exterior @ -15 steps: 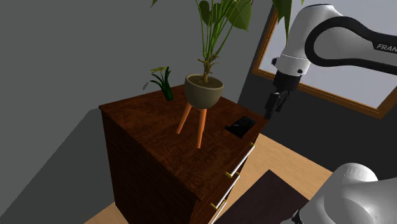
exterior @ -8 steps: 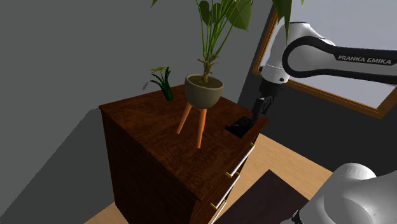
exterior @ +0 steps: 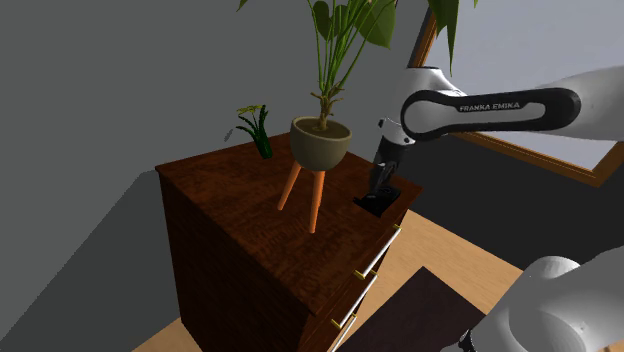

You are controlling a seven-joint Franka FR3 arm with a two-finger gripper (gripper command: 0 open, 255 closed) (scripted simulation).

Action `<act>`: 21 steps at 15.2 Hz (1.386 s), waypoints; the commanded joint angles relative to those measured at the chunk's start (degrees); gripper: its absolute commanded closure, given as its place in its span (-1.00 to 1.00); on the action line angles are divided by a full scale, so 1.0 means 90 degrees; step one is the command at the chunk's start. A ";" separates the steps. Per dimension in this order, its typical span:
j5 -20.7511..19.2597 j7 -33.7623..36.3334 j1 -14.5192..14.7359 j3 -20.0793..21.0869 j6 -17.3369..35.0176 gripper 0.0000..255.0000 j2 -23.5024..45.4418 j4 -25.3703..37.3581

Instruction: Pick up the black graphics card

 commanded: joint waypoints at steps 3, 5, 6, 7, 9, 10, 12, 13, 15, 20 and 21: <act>0.0048 -0.0251 0.0017 -0.0090 0.0764 -1.00 0.0890 0.0230; 0.0090 -0.0392 0.0020 -0.0132 0.1093 -1.00 0.1353 0.0409; 0.0099 -0.0418 0.0019 -0.0137 0.1148 -1.00 0.1434 0.0444; 0.0100 -0.0418 0.0018 -0.0137 0.1236 -1.00 0.1471 0.0392; 0.0101 -0.0418 0.0018 -0.0138 0.1413 -1.00 0.1548 0.0293; 0.0101 -0.0418 0.0018 -0.0139 0.1501 -1.00 0.1589 0.0245; 0.0103 -0.0418 0.0017 -0.0141 0.1679 -1.00 0.1674 0.0153; 0.0104 -0.0419 0.0017 -0.0142 0.1819 -1.00 0.1746 0.0085; 0.0104 -0.0419 0.0017 -0.0142 0.1819 -1.00 0.1746 0.0084; 0.0105 -0.0421 0.0017 -0.0143 0.1824 1.00 0.1763 0.0096; 0.0105 -0.0423 0.0015 -0.0144 0.1820 1.00 0.1757 0.0095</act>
